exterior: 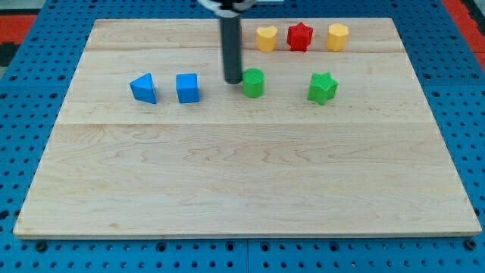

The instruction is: Push red star slightly to the top center of the board

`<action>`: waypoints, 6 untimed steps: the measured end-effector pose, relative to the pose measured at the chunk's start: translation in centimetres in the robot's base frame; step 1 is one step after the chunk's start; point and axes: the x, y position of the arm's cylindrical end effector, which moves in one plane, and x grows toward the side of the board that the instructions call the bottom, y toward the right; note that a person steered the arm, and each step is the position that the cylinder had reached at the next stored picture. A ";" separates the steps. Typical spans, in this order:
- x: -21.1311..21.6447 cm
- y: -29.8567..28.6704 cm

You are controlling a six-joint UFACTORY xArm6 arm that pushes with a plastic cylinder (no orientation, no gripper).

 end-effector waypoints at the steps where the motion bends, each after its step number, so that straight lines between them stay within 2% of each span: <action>1: 1.0 5.2; 2: -0.6 4.4; 4: -5.7 8.3; 6: -6.6 10.9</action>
